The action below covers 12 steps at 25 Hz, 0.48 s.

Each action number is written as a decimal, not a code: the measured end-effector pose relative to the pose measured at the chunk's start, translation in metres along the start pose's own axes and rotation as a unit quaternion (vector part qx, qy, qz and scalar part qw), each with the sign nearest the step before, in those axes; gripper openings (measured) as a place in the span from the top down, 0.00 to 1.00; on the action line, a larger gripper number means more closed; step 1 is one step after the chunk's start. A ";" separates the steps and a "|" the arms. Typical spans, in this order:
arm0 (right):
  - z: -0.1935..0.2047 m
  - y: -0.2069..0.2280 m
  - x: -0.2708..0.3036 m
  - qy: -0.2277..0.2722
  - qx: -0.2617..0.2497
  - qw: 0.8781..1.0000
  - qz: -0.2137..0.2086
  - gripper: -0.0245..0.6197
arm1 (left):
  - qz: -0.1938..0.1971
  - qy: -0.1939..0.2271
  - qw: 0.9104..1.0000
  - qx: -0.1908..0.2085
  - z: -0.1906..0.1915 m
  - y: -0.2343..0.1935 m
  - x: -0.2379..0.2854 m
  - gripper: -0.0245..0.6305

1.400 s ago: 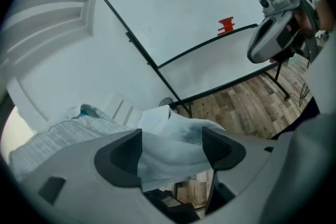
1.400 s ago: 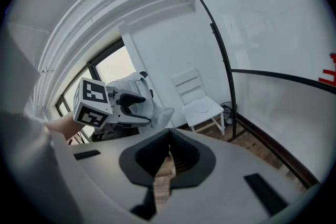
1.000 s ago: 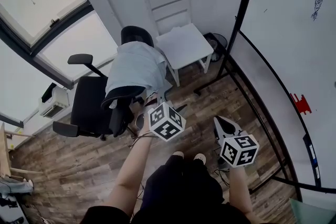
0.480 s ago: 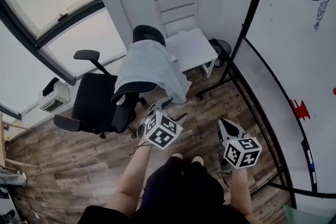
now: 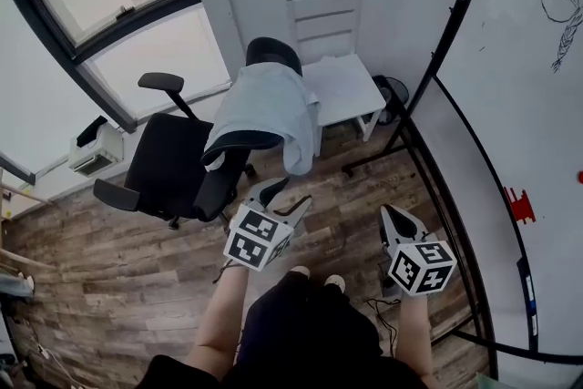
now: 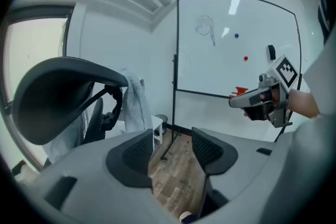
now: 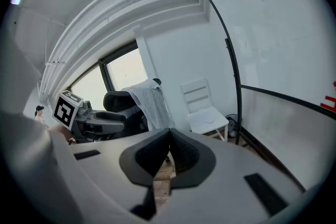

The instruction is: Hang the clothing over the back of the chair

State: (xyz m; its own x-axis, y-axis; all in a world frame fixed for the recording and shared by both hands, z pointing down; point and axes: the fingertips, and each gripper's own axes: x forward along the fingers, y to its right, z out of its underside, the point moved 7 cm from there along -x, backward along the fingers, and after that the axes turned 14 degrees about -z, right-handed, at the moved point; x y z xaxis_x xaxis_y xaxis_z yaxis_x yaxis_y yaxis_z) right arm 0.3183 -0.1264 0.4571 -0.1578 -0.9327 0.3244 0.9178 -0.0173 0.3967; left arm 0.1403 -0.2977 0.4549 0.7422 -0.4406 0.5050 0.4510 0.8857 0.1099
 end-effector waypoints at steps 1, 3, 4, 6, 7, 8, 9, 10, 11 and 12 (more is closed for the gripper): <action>-0.001 -0.002 0.001 0.000 -0.003 1.000 -0.003 0.96 | -0.003 0.008 1.000 -0.012 -0.001 -0.002 -0.005 0.62; -0.005 -0.005 0.003 0.000 -0.010 1.000 -0.012 0.96 | -0.008 0.022 0.999 -0.035 -0.002 -0.005 -0.014 0.64; -0.007 -0.008 0.004 0.000 -0.015 1.000 -0.018 0.96 | -0.010 0.029 0.999 -0.045 -0.003 -0.007 -0.018 0.65; -0.012 -0.012 0.006 0.001 -0.024 0.999 -0.028 0.96 | -0.015 0.045 0.997 -0.062 -0.004 -0.010 -0.026 0.68; -0.015 -0.015 0.007 0.002 -0.029 0.999 -0.033 0.96 | -0.018 0.053 0.996 -0.070 -0.005 -0.011 -0.030 0.69; -0.017 -0.017 0.009 0.002 -0.034 0.999 -0.039 0.96 | -0.021 0.061 0.995 -0.079 -0.006 -0.012 -0.035 0.70; -0.019 -0.020 0.010 0.001 -0.041 0.998 -0.046 0.96 | -0.024 0.069 0.994 -0.087 -0.007 -0.014 -0.039 0.72; -0.021 -0.024 0.012 -0.001 -0.048 0.997 -0.053 0.96 | -0.028 0.076 0.992 -0.095 -0.008 -0.015 -0.043 0.74; -0.023 -0.028 0.015 -0.003 -0.056 0.997 -0.060 0.96 | -0.033 0.082 0.991 -0.102 -0.007 -0.017 -0.047 0.75; -0.025 -0.031 0.017 -0.003 -0.064 0.996 -0.065 0.96 | -0.038 0.088 0.990 -0.108 -0.007 -0.019 -0.051 0.77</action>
State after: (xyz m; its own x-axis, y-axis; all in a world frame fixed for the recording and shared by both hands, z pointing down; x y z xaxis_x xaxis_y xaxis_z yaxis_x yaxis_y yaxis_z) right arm 0.2962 -0.1505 0.4286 -0.2802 -0.9173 0.2827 0.9283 -0.1840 0.3231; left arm 0.0975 -0.2927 0.4210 0.7684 -0.5399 0.3435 0.5900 0.8056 -0.0535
